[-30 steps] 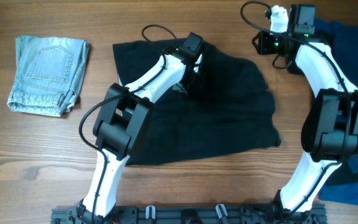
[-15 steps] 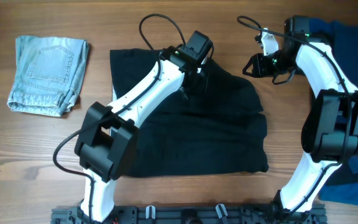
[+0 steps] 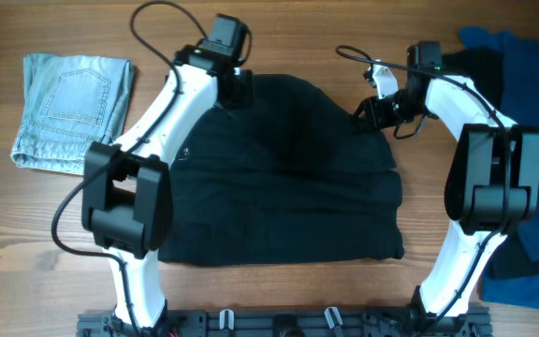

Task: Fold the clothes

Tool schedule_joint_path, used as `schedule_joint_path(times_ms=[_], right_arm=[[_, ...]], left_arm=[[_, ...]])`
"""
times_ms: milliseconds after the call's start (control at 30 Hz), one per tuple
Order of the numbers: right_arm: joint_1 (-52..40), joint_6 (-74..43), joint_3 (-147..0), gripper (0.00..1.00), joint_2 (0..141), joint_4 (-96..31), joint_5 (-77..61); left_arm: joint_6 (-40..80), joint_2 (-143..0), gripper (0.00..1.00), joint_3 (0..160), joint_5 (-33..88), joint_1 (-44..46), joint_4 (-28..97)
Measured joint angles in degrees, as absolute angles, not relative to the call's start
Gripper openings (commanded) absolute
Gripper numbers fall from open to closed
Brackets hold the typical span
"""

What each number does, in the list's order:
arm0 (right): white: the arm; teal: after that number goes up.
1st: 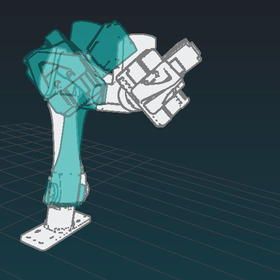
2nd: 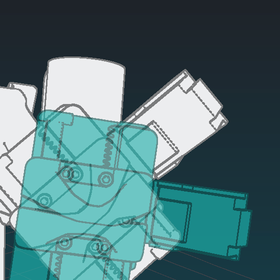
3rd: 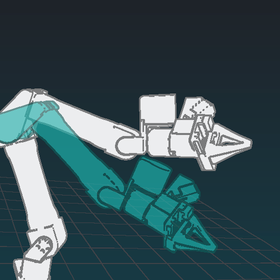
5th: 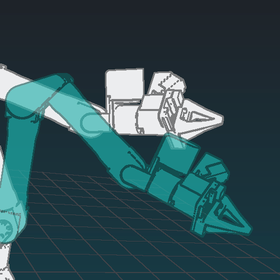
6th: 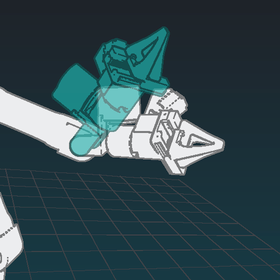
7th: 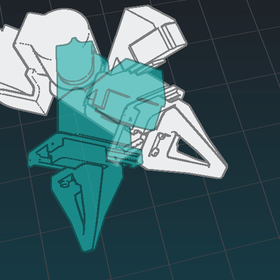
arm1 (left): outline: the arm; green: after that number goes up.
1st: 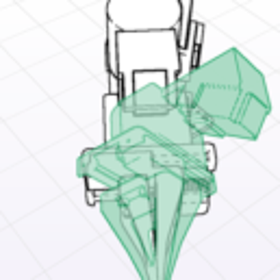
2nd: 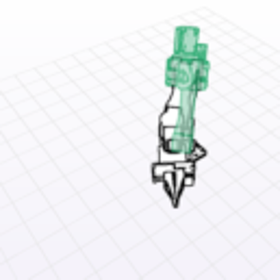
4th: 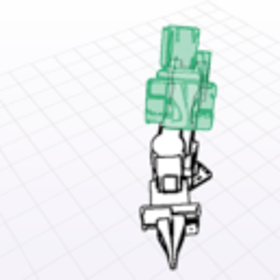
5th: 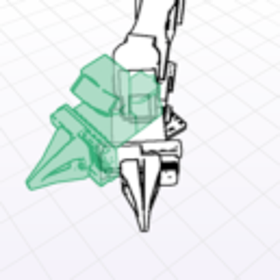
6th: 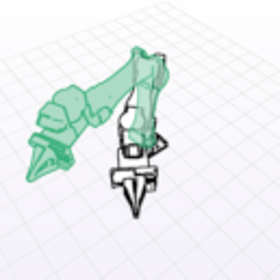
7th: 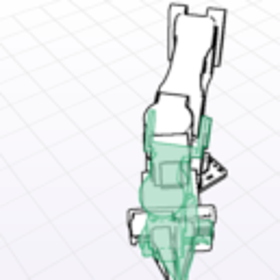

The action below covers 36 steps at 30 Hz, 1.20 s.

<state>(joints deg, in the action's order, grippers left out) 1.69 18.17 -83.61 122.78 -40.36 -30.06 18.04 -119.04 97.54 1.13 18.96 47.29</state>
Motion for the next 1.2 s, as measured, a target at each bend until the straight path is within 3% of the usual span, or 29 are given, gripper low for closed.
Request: schedule_joint_path(times_ms=[200, 267, 300, 500, 600, 1200], right_arm=[[1.69, 18.20, -82.63, 0.34, 123.07, -39.03, -31.14], [1.69, 18.28, -82.61, 0.19, 123.07, -38.98, -31.16], [1.69, 18.57, -82.43, 0.05, 123.09, -38.89, -31.09], [1.69, 17.80, -81.84, 0.04, 123.24, -38.54, -30.52], [4.10, 6.55, -87.85, 0.04, 123.42, -40.23, -19.44], [7.60, -14.79, -95.74, 0.05, 120.75, -60.05, -7.44]], left_arm=[[17.87, -124.70, 0.24, 97.54, 0.21, 14.59, 45.36], [17.87, -127.55, 0.24, 97.54, -0.01, 13.08, 45.69], [17.87, -128.53, 0.24, 97.54, -0.16, 12.32, 45.84], [17.82, -129.23, 0.24, 97.76, -0.12, 10.59, 45.78], [17.82, -129.67, 0.24, 98.30, -0.16, 10.59, 46.02], [17.67, -128.99, 0.23, 95.20, 1.80, 11.31, 38.72]])
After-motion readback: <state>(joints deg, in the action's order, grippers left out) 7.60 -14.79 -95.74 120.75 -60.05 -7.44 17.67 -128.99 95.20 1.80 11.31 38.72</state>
